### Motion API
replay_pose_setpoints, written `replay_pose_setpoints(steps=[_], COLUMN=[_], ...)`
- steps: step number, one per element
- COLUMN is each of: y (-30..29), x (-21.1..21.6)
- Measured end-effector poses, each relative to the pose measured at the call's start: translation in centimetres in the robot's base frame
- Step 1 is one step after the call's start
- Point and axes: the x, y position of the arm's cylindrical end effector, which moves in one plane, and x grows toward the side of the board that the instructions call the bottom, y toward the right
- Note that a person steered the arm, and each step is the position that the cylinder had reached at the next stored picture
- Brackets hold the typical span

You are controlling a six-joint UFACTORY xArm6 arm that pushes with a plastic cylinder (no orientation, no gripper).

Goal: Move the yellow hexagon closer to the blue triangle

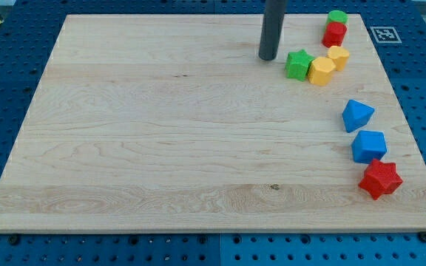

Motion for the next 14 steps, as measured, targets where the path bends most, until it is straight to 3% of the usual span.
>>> replay_pose_setpoints(steps=[2,3,5,11,14], y=[1.4,2.1,2.4,12.1,11.7], x=[1.6,-0.7,5.5,-1.4,2.9])
